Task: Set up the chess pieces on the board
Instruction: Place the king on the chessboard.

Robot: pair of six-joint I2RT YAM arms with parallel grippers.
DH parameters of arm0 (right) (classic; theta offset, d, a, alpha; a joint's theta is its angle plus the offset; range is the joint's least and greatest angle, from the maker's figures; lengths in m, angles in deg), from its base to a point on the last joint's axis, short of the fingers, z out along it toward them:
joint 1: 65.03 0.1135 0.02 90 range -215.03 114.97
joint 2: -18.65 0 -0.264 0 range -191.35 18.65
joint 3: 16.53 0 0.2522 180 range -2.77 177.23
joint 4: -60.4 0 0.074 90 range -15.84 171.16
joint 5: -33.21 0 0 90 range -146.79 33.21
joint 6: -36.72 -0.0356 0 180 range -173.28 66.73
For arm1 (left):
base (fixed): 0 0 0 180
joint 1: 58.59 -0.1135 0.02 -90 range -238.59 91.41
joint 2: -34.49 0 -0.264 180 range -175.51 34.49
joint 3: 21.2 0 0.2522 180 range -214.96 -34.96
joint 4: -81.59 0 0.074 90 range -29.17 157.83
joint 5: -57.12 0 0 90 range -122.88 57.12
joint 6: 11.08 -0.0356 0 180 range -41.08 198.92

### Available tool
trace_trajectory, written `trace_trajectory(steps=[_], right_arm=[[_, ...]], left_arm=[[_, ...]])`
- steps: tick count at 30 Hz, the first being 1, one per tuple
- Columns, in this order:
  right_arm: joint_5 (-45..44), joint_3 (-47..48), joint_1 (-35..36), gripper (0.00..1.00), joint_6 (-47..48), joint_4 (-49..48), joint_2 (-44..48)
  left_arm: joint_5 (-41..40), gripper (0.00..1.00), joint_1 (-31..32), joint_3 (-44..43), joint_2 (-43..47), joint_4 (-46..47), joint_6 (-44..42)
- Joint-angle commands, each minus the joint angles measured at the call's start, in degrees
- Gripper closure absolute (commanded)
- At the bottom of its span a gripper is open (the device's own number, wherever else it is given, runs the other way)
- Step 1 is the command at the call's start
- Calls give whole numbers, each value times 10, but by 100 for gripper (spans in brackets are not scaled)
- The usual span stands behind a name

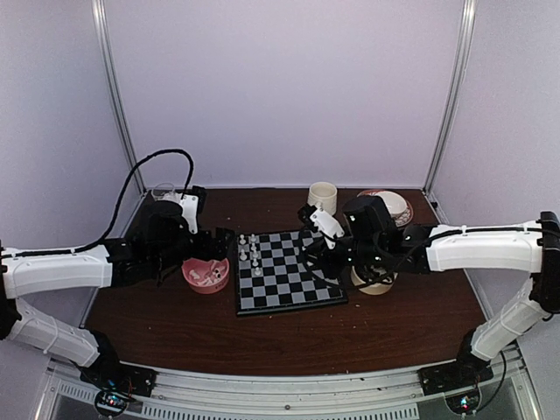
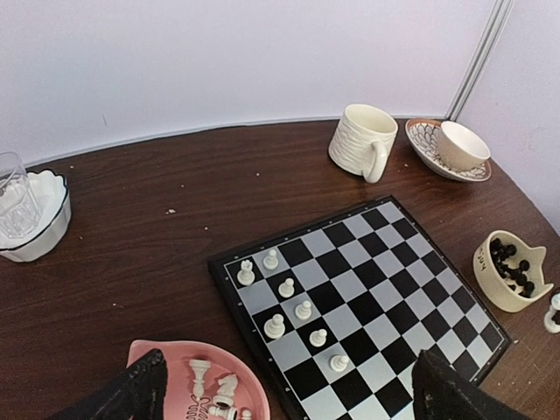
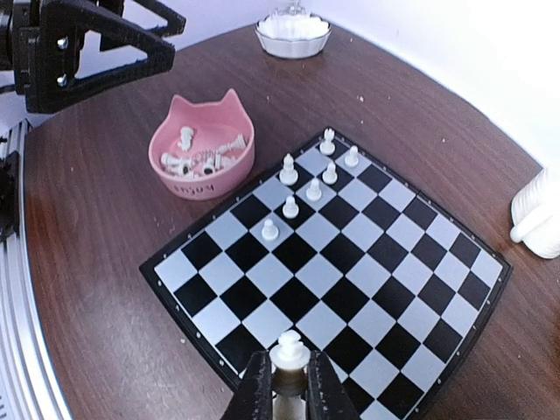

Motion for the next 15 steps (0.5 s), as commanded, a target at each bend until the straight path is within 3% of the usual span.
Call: trace_trajectory(steps=[1, 8, 15], right_arm=[[-11, -36, 11, 96, -54, -190, -19], [0, -77, 22, 96, -77, -382, -120], [18, -67, 35, 93, -76, -422, -192]], left_arm=[[-4, 2, 0, 7, 13, 17, 19], [-8, 2, 0, 8, 9, 19, 21], [-3, 2, 0, 8, 4, 22, 17]])
